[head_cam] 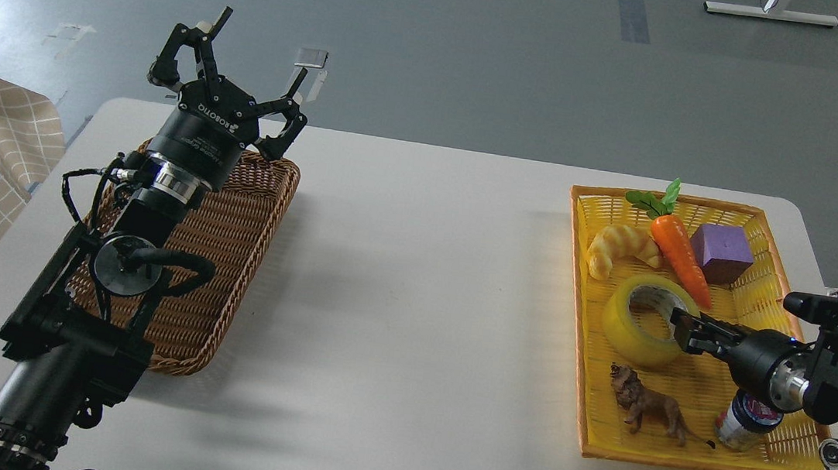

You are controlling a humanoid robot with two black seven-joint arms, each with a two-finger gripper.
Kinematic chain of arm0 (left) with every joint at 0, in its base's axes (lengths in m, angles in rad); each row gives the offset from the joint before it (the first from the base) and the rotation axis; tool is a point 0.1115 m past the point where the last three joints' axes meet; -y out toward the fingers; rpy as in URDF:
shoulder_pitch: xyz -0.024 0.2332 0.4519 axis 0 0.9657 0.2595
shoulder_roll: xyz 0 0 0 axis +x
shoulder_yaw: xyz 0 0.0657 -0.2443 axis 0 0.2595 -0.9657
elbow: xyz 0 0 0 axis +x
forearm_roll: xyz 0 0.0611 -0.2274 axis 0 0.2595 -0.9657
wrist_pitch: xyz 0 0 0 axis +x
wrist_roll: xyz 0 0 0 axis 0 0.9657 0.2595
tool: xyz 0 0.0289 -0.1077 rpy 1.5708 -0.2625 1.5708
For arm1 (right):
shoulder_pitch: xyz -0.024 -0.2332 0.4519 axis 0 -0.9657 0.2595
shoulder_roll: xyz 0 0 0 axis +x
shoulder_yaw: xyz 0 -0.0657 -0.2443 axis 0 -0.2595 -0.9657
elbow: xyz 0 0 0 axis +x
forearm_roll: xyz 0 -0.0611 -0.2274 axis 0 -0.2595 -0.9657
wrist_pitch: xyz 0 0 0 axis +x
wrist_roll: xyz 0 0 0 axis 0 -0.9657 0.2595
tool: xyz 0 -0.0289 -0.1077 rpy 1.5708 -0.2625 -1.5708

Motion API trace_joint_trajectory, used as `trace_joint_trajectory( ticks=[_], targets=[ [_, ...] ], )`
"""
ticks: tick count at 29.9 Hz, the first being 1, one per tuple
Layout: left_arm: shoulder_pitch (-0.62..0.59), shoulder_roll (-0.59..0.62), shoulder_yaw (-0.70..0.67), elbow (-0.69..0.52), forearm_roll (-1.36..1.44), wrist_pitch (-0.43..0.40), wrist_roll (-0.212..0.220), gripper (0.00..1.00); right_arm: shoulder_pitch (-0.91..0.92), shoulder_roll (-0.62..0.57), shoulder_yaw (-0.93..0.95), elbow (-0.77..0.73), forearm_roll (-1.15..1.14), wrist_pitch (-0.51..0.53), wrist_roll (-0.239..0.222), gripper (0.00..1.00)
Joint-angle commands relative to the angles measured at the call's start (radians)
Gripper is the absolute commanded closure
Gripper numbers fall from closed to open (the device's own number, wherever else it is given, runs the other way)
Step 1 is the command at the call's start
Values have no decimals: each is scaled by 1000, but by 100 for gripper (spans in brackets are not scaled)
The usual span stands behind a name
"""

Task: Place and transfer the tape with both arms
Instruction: 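Lower the right gripper into the tape roll's hole on the tray, then grip the tape roll with the right gripper and lift it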

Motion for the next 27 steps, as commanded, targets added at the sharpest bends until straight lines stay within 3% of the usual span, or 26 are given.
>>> trace_joint_trajectory(
  ticks=[1,12,23,27],
  targets=[
    [0,0,0,0,0,0,-1,2,2,-2,-4,7,0,1,0,75],
    [0,1,0,2,0,0,-1,2,3,-1,-3,30,0,1,9,90],
    [2,0,2,8,1,0,-1,2,11,-102,45,202,0,1,52,93],
    [-3,-3,8,8,7,0,0,2,144,-146,40,217,0,1,52,93]
  ],
)
